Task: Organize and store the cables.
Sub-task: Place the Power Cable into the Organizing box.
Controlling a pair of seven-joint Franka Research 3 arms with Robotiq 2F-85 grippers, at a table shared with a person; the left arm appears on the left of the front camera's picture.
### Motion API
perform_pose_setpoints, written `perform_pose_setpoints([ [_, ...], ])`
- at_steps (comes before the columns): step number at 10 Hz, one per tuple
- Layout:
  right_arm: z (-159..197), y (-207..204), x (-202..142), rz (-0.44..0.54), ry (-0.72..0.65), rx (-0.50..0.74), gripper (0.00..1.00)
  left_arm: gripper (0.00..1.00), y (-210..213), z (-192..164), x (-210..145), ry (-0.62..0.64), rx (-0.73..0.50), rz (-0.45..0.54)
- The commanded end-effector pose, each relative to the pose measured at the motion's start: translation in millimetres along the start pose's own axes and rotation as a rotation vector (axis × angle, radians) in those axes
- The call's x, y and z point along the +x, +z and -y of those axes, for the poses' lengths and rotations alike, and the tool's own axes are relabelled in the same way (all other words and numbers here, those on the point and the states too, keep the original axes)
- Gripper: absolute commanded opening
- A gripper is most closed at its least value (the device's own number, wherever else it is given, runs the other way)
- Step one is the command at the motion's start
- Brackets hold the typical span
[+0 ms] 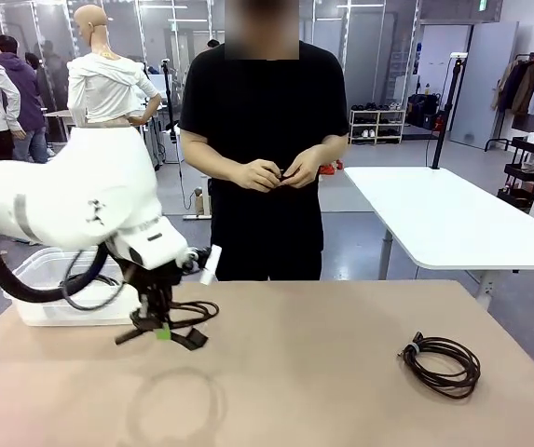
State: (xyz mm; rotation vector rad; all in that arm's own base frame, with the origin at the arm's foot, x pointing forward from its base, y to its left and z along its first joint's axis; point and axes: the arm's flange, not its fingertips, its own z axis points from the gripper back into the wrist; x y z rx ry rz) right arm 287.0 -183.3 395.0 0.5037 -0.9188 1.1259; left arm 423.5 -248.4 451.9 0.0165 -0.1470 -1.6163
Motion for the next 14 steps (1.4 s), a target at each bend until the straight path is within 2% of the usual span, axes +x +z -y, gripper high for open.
perform_pose_setpoints([
  [1, 1, 0, 0, 0.01, 0.018, -0.004, 1.0, 0.0, 10, -15, -19, -0.038, 0.018, -0.028],
  [3, 1, 0, 0, 0.01, 0.018, -0.004, 1.0, 0.0, 22, -28, -35, -0.1, 0.009, -0.03],
  [4, 1, 0, 0, 0.01, 0.018, -0.004, 1.0, 0.0, 11, -15, -27, -0.021, 0.025, -0.016],
  [10, 1, 0, 0, 0.01, 0.018, -0.004, 1.0, 0.0, 11, -15, -27, -0.021, 0.025, -0.016],
  [11, 1, 0, 0, 0.01, 0.018, -0.004, 1.0, 0.17, 10, -16, -29, -0.037, 0.018, -0.02],
  [12, 1, 0, 0, 0.01, 0.018, -0.004, 1.0, 0.17, 19, -34, -44, 0.054, 0.123, 0.037],
  [13, 1, 0, 0, 0.01, 0.018, -0.004, 1.0, 0.17, 25, -50, -65, 0.073, 0.223, 0.062],
  [14, 1, 0, 0, 0.01, 0.018, -0.004, 1.0, 0.17, 27, -67, -89, 0.122, 0.203, 0.095],
])
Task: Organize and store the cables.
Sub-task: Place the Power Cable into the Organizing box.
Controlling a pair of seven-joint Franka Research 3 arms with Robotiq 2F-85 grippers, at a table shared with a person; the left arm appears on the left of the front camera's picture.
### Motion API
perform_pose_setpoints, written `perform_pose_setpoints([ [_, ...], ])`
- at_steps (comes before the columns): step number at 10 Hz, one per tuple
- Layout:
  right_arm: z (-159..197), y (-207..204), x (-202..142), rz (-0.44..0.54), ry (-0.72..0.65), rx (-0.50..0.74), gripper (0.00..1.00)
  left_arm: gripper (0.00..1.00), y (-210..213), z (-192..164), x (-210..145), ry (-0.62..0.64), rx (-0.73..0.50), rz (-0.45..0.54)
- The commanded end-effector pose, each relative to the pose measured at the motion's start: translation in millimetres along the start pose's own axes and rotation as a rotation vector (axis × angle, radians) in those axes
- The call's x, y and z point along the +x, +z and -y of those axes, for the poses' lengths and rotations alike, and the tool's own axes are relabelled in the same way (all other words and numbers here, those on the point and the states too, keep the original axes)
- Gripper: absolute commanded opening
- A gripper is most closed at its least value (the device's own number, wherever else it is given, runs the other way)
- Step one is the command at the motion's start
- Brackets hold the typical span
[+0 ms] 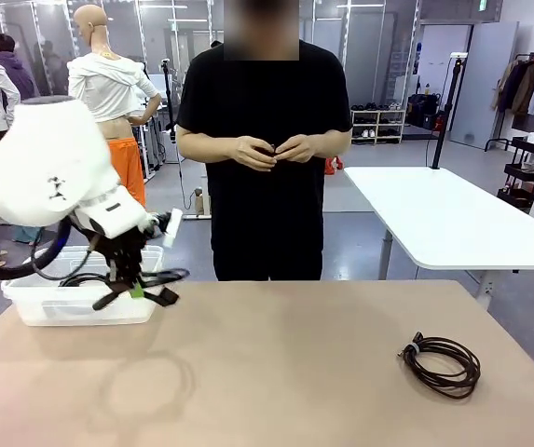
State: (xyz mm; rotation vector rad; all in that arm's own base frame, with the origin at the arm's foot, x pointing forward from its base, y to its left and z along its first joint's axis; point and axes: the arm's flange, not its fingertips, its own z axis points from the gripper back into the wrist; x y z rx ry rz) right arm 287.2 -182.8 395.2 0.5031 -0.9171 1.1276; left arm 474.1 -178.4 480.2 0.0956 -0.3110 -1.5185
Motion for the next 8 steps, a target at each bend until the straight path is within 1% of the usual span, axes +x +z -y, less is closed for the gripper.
perform_pose_setpoints([
  [1, 1, 1, -1, 0.012, 0.017, -0.005, 1.0, 0.17, -2, -32, -32, 0.079, 0.065, 0.058],
  [2, 1, 1, -1, 0.012, 0.017, -0.005, 1.0, 0.17, 2, -45, -49, 0.068, 0.106, 0.092],
  [3, 1, 1, -1, 0.012, 0.017, -0.005, 1.0, 0.17, 2, -56, -60, 0.087, 0.127, 0.083],
  [4, 1, 1, -1, 0.012, 0.017, -0.005, 1.0, 0.17, 1, -68, -72, 0.104, 0.162, 0.048],
  [5, 1, 1, -1, 0.012, 0.017, -0.005, 1.0, 0.17, -1, -85, -84, 0.132, 0.149, 0.054],
  [8, 1, 1, -1, 0.012, 0.017, -0.005, 1.0, 0.17, -24, -125, -130, 0.17, 0.066, 0.014],
])
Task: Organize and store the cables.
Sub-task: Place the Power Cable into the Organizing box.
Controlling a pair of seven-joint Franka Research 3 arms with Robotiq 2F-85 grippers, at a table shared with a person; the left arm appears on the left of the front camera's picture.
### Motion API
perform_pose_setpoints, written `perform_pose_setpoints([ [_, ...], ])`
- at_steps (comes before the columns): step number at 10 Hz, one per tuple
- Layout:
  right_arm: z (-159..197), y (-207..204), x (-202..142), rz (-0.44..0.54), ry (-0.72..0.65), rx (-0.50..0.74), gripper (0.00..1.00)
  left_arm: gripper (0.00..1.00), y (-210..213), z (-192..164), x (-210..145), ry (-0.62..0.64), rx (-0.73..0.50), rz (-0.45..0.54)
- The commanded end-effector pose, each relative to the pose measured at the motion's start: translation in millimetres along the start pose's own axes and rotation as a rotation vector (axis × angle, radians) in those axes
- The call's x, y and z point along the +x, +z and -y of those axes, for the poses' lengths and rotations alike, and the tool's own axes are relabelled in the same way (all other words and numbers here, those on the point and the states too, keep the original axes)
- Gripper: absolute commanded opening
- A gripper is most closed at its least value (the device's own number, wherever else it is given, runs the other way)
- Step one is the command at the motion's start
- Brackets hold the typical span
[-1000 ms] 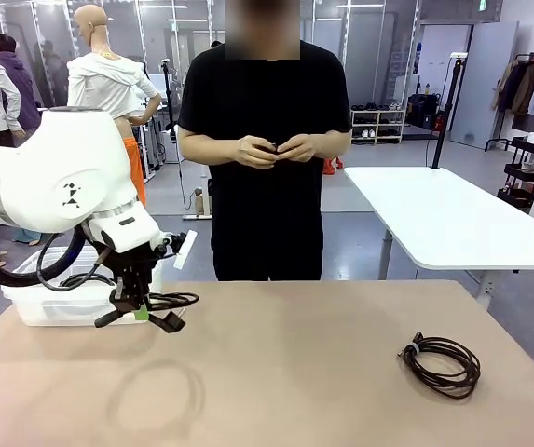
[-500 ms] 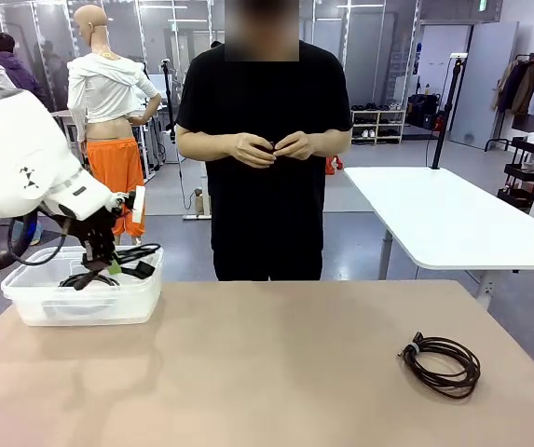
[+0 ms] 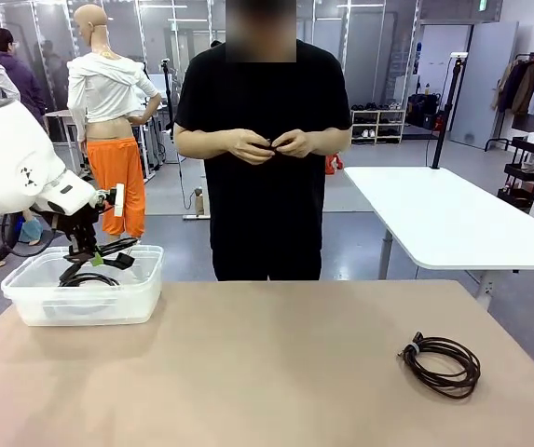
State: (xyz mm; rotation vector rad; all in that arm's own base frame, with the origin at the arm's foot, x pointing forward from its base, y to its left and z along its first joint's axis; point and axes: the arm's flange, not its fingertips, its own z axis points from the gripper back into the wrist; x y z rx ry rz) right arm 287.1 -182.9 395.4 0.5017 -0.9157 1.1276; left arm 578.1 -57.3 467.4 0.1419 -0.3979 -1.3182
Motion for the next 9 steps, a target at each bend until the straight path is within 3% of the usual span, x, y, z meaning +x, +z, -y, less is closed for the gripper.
perform_pose_setpoints([
  [1, 1, 1, -1, 0.014, 0.017, -0.005, 1.0, 0.17, -13, -32, -17, -0.009, -0.065, -0.019],
  [6, 1, 1, -1, 0.014, 0.017, -0.005, 1.0, 0.17, -71, -48, -58, -0.066, -0.162, -0.052],
  [7, 1, 1, -1, 0.014, 0.017, -0.005, 1.0, 0.29, -75, -47, -59, -0.072, -0.15, -0.046],
  [8, 1, 1, -1, 0.014, 0.017, -0.005, 1.0, 0.62, -71, -45, -58, -0.077, -0.141, -0.03],
  [9, 1, 1, -1, 0.014, 0.017, -0.005, 1.0, 0.74, -65, -43, -58, -0.07, -0.124, -0.017],
])
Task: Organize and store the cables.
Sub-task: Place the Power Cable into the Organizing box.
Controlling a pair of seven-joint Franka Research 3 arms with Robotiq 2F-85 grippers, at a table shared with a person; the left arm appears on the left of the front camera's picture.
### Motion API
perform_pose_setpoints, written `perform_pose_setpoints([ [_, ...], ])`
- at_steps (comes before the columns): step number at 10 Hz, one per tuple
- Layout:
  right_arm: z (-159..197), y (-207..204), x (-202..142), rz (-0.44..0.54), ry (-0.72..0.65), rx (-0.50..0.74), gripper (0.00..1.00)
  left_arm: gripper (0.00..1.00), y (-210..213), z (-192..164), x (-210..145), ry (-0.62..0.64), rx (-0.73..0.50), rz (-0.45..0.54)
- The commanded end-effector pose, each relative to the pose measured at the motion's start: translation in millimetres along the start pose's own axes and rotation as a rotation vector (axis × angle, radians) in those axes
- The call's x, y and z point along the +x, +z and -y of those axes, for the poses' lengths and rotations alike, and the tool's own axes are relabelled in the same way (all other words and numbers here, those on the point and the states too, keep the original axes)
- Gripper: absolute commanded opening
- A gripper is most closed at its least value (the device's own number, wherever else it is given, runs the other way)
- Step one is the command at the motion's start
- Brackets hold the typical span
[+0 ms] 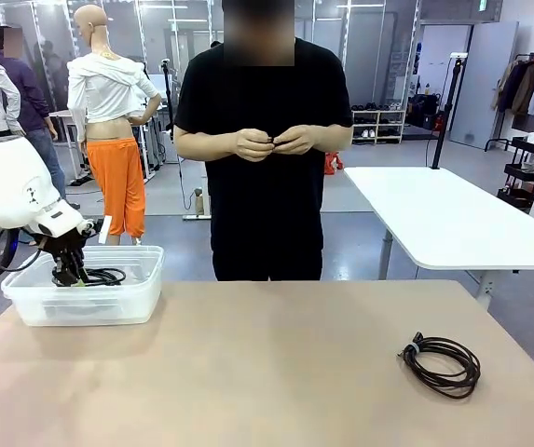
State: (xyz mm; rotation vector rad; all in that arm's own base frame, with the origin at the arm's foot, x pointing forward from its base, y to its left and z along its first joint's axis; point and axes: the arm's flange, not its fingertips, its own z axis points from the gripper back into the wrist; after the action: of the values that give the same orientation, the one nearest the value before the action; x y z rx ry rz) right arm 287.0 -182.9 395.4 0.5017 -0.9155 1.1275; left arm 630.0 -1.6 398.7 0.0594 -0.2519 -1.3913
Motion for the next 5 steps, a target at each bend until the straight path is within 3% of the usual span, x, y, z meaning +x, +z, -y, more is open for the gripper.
perform_pose_setpoints([
  [1, 1, 1, -1, 0.014, 0.017, -0.005, 1.0, 1.0, 14, 0, -3, -0.002, 0.036, 0.035],
  [4, 1, 1, -1, 0.014, 0.017, -0.005, 1.0, 0.96, 29, 5, -3, 0.049, 0.073, 0.047],
  [5, 1, 1, -1, 0.014, 0.017, -0.005, 1.0, 1.0, 37, 6, -3, 0.053, 0.084, 0.06],
])
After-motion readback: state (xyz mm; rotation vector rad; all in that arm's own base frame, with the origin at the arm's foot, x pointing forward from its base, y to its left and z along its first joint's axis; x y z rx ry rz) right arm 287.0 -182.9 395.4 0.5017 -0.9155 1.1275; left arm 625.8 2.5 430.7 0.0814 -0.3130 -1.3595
